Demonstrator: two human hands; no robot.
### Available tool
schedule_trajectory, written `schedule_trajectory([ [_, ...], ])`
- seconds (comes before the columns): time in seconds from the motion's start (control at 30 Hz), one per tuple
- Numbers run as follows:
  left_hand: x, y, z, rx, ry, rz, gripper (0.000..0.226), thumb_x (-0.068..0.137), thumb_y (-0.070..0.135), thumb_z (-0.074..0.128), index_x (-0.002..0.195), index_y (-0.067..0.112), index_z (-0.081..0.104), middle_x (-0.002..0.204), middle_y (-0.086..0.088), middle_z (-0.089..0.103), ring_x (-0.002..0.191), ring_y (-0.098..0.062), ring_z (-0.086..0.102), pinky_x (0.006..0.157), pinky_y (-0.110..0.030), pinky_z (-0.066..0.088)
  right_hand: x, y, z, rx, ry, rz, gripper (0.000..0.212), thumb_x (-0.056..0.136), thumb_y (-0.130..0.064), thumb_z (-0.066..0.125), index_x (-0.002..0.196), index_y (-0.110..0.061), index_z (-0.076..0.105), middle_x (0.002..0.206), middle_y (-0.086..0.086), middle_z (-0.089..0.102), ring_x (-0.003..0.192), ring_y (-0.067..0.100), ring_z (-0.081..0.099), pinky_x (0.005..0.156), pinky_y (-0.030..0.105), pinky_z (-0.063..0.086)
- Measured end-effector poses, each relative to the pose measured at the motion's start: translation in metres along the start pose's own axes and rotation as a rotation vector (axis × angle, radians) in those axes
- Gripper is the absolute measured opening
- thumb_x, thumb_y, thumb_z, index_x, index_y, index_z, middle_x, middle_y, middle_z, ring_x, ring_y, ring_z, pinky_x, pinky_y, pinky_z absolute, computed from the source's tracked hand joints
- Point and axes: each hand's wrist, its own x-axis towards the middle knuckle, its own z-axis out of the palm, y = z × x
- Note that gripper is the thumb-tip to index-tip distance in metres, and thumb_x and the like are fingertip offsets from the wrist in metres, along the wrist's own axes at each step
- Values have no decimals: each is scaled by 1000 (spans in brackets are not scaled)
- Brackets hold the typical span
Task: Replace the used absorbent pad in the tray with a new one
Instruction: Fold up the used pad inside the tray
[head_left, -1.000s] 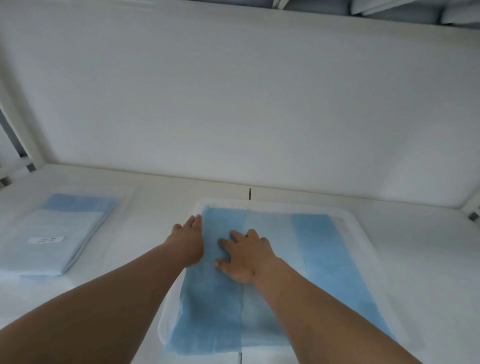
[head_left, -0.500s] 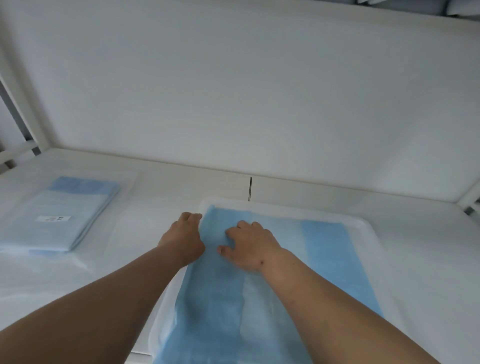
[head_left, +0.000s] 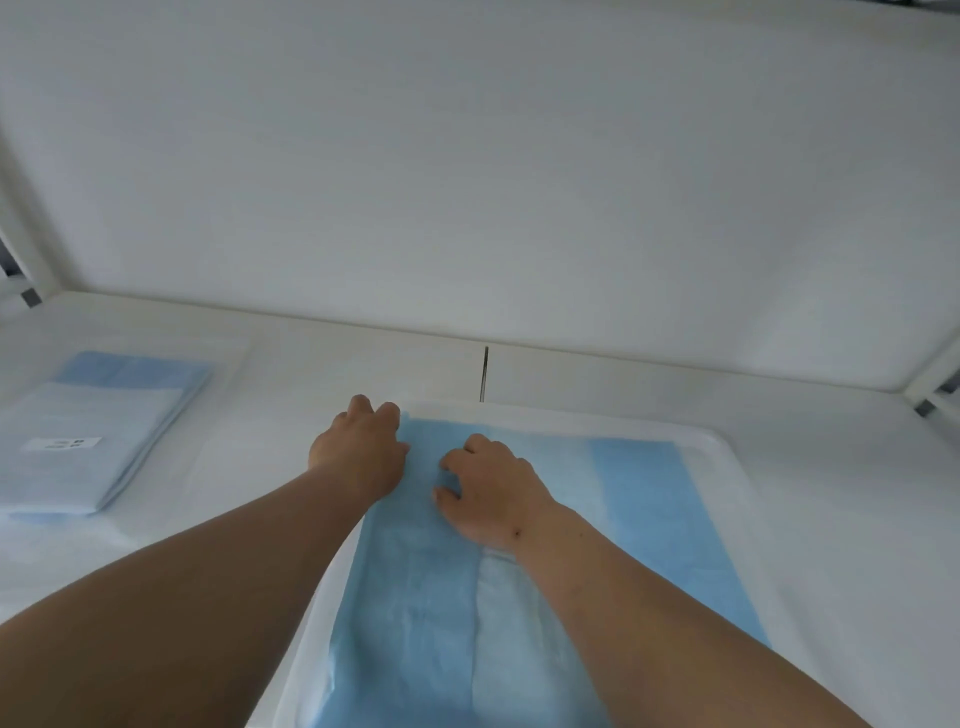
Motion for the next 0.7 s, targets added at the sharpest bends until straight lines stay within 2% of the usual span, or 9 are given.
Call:
schedule_trajectory([
  [0.13, 12, 5, 1, 62, 35, 44, 17, 92, 27, 46, 105, 17, 50, 107, -5, 41, 100, -26, 53, 74, -39, 47, 12, 0, -4, 29, -16, 19, 37, 94, -38, 45, 122, -17, 57, 120, 5, 51, 113, 28, 50, 95, 43, 44],
  [0.27, 19, 9, 3, 158, 32, 101, 20, 87, 8, 42, 103, 14, 53, 107, -4, 41, 99, -24, 53, 73, -36, 48, 22, 2, -5, 62, -33, 23, 37, 95, -34, 44, 126, -16, 56, 126, 7, 49, 116, 29, 51, 97, 42, 45],
  [0.33, 20, 10, 4, 172, 27, 103, 21, 86, 6, 42, 102, 12, 54, 108, -4, 42, 98, -23, 53, 74, -36, 48, 25, 5, -5, 69, -33, 18, 37, 96, -32, 44, 128, -16, 55, 128, 7, 48, 118, 28, 50, 98, 41, 44],
  [0.43, 29, 8, 5, 38, 14, -20, 20, 90, 10, 43, 107, 8, 54, 115, -8, 47, 99, -28, 57, 72, -36, 44, 28, 8, -5, 83, 35, 13, 40, 96, -30, 44, 133, -18, 51, 132, 5, 46, 123, 26, 43, 101, 40, 42],
  [0.53, 44, -3, 4, -199, -41, -153, 25, 93, 15, 45, 109, 1, 57, 117, -19, 58, 101, -36, 60, 73, -32, 42, 31, 9, -3, -1, 96, -8, 45, 95, -35, 43, 138, -22, 46, 139, 2, 42, 127, 26, 34, 103, 42, 38],
  [0.6, 47, -11, 3, -331, -52, -167, 26, 92, 19, 46, 101, 0, 61, 110, -21, 63, 99, -36, 60, 72, -30, 39, 32, 9, 0, -47, 29, -20, 49, 95, -41, 43, 141, -26, 42, 149, 1, 34, 135, 27, 25, 108, 44, 33],
  [0.7, 40, -14, 0, -393, -45, -131, 21, 93, 26, 49, 92, 8, 59, 99, -15, 63, 86, -31, 57, 70, -29, 37, 31, 8, 7, -116, -65, -8, 57, 94, -53, 37, 146, -32, 31, 159, 1, 18, 144, 26, 12, 115, 46, 20],
])
